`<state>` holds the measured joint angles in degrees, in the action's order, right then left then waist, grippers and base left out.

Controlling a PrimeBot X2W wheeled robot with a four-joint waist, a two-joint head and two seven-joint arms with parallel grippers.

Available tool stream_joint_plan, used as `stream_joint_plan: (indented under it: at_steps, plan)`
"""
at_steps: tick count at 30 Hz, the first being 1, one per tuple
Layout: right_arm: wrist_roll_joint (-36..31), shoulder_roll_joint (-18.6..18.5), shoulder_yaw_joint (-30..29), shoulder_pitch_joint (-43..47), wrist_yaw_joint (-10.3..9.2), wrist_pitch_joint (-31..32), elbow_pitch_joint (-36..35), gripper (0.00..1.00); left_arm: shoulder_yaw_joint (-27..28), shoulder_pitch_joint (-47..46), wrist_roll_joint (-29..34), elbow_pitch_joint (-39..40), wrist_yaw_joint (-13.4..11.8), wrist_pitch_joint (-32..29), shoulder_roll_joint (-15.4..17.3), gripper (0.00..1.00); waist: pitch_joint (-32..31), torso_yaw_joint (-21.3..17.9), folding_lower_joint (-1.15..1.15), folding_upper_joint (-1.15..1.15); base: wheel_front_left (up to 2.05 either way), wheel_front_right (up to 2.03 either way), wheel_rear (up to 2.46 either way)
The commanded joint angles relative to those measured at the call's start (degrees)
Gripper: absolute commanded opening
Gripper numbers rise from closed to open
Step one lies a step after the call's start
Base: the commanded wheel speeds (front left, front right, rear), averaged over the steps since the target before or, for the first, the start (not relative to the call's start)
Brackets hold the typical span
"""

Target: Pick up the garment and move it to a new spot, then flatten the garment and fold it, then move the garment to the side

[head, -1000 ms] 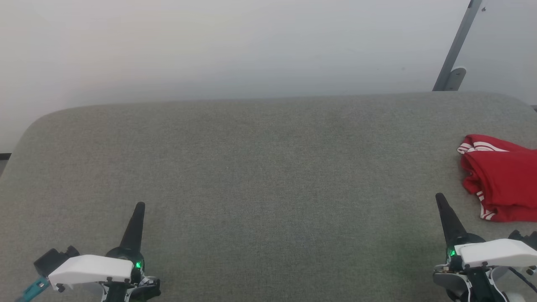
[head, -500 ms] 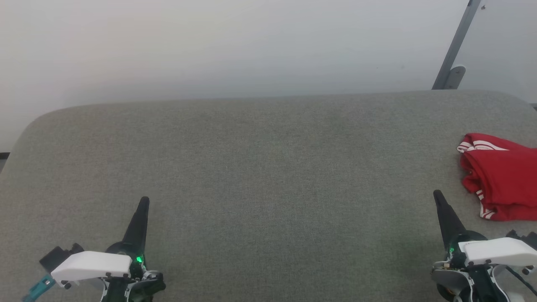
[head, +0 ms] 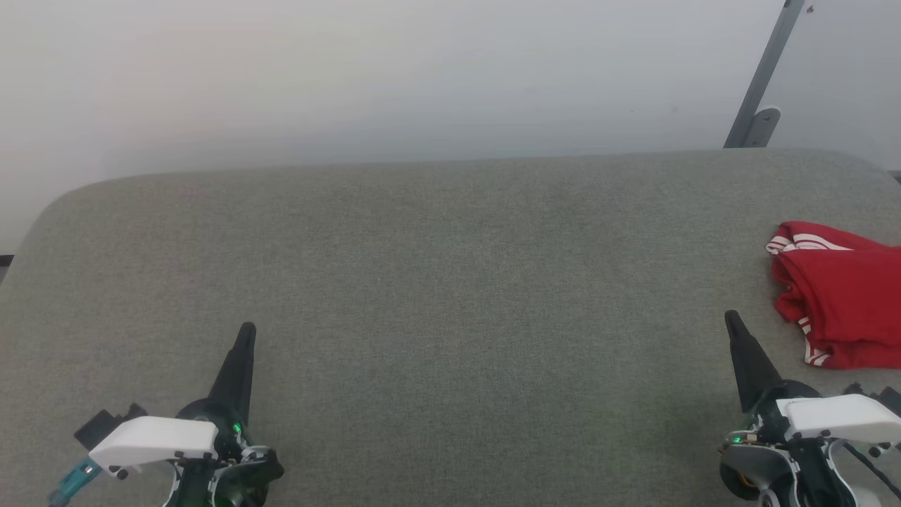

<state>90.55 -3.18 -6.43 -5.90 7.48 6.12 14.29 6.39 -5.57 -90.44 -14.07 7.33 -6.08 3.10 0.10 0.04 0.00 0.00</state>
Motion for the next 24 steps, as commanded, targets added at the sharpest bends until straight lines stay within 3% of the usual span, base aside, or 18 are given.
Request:
stream_joint_plan:
  at_steps: [1,24]
  plan:
    - [1.00,0.40,-0.17,-0.47,0.02,0.37,-0.40,0.00,0.25,-0.92,-1.38,0.07,0.28,-0.36,-0.21,0.00,0.02,-0.01,0.00,0.00,0.00,0.00,0.00]
    - [1.97,0.46,-0.16,-0.48,0.02,0.61,-0.40,0.00,0.26,-0.98,-2.06,0.05,0.28,-0.66,-0.38,0.00,0.08,-0.04,0.00,0.00,0.00,0.00,0.00]
